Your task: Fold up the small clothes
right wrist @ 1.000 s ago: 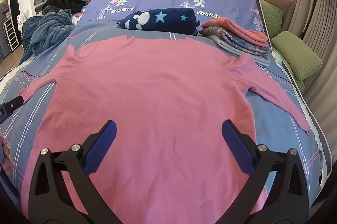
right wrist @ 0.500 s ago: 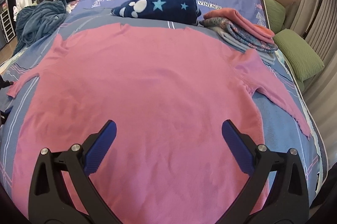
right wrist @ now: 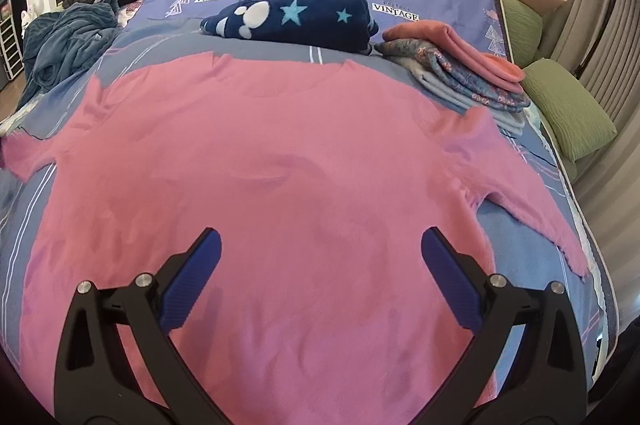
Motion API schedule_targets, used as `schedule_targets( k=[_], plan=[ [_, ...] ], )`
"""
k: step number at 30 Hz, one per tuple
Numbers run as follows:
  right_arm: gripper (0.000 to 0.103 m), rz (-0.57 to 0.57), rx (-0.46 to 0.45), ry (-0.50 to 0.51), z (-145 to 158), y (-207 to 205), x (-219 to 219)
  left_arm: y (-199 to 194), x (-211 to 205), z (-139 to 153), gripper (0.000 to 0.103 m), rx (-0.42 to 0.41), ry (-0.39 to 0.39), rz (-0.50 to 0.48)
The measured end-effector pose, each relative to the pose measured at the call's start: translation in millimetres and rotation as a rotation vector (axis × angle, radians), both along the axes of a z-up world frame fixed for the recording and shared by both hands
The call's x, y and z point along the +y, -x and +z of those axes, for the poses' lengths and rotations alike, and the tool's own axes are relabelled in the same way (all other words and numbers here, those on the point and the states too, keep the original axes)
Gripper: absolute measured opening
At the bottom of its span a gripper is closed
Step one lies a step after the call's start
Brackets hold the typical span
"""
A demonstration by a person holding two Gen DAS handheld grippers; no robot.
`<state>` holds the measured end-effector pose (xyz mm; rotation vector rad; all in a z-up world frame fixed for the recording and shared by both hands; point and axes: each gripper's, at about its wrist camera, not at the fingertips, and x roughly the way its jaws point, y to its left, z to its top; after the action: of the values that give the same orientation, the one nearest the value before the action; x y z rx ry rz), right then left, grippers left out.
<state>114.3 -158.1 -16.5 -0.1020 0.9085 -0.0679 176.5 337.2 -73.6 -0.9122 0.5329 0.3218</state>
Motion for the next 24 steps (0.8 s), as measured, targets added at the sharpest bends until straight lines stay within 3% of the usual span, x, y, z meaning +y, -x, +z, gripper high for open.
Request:
schedule_targets(
  k=[2,6,9,12,14,15,18,20,22,24],
  plan=[
    [0.101,-0.007,-0.011,-0.011,3,-1,-4,-14,-47,42,0.003,-0.085,-0.072,-0.145],
    [0.101,-0.038,-0.041,-0.036,9,4,-16,-40,-164,92,0.003,-0.181,-0.192,-0.464],
    [0.101,-0.073,-0.047,-0.052,9,9,-33,-51,-252,97,0.003,-0.197,-0.275,-0.68],
    [0.101,-0.111,-0.032,-0.063,6,12,-53,-51,-339,72,0.008,-0.128,-0.406,-0.876],
    [0.101,-0.129,-0.021,-0.075,2,15,-67,-46,-373,47,0.051,-0.056,-0.451,-0.98],
    [0.101,-0.131,-0.019,-0.084,1,17,-72,-42,-382,37,0.057,-0.032,-0.464,-1.013],
    [0.101,-0.117,-0.012,-0.131,-1,16,-85,-32,-388,21,0.059,0.022,-0.553,-1.079],
    [0.101,-0.089,0.0,-0.166,-1,11,-87,-26,-377,30,0.066,0.005,-0.623,-1.035],
    [0.094,-0.043,0.002,-0.209,2,1,-83,-28,-357,42,0.076,-0.036,-0.651,-0.949],
    [0.081,0.027,0.002,-0.255,6,-13,-75,-23,-333,52,0.081,-0.047,-0.655,-0.86]
  ],
)
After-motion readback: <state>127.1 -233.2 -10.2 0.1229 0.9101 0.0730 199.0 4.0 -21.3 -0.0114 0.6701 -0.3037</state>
